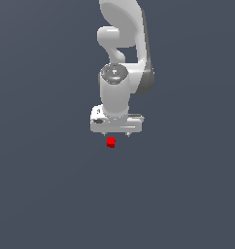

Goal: Pick up the red cube and move it to a goal position.

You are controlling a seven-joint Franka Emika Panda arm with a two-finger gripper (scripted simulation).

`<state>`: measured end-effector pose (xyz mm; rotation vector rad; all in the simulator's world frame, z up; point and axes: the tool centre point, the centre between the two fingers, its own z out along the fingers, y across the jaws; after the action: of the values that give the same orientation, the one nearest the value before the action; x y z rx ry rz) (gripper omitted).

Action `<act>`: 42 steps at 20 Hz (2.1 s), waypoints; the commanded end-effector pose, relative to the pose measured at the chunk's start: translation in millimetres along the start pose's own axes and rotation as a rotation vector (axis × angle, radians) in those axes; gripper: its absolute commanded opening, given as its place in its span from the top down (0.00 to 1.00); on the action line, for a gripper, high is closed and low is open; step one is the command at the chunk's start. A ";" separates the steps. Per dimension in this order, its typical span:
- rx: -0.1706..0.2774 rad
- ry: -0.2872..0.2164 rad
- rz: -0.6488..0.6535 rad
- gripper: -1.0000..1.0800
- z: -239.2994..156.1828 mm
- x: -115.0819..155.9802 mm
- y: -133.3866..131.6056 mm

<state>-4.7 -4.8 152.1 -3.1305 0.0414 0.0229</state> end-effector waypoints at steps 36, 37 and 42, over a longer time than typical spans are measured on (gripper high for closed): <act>-0.010 0.015 0.078 1.00 128.3 -34.7 32.1; -0.010 0.015 0.078 1.00 128.3 -34.7 32.1; -0.010 0.015 0.078 1.00 128.3 -34.7 32.1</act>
<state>-42.2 -35.0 24.5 -3.1378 0.1652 0.0004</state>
